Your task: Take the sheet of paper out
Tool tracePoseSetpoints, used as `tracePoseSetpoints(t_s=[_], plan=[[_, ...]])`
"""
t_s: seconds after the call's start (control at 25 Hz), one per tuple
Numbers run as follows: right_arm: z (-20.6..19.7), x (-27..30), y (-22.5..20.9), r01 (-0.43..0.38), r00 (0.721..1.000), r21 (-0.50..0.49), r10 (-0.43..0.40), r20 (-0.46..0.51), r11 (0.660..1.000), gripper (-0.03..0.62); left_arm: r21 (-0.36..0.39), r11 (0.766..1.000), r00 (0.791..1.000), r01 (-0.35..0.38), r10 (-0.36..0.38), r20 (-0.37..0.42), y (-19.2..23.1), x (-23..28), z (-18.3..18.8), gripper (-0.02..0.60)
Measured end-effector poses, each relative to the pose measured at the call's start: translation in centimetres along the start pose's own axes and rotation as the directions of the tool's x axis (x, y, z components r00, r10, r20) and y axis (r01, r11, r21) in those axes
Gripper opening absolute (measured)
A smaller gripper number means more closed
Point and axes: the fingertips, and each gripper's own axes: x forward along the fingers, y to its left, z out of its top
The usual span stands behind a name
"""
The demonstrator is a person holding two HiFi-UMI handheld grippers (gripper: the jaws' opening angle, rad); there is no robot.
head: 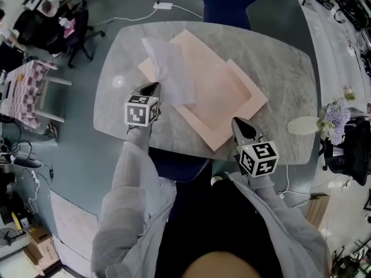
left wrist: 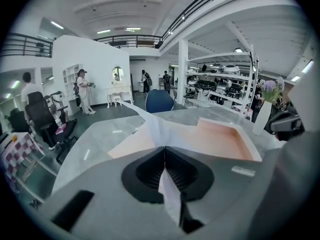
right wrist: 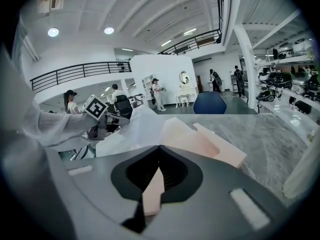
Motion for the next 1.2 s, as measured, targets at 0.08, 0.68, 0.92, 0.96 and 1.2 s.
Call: tracePoseSetpoints(t_s=[0.08,0.68,0.92,0.96,1.2], plan=[[0.3,0.0,0.4,-0.012,1.000,-0.008,0.012,0.005,1.000,0.011,-0.017,1.000,1.000,-0.012,0.013,0.019,0.0,-0.8,0.1,0.008],[0.8,-2.5,2.5,-0.079,0.995,-0.029,0.080,0.053,0.996,0.011,-0.104,0.992,0.988,-0.075,0.088,0.124,-3.2,-6.6,-0.9,0.008],[0.3,-3.8,3.2,-0.103,0.993,-0.055,0.105,0.049,0.993,0.011,-0.158,0.984,0.979,-0.082,0.109,0.170,-5.3,-9.5,-2.3,0.008],[0.1,-4.0,3.3,-0.106,0.993,-0.058,0.109,0.049,0.993,0.011,-0.164,0.983,0.977,-0.085,0.114,0.178,-5.7,-10.1,-2.6,0.008],[-1.0,-5.9,4.1,-0.131,0.990,-0.078,0.135,0.049,0.988,0.011,-0.190,0.977,0.959,-0.093,0.139,0.246,-8.4,-13.7,-3.2,0.008]])
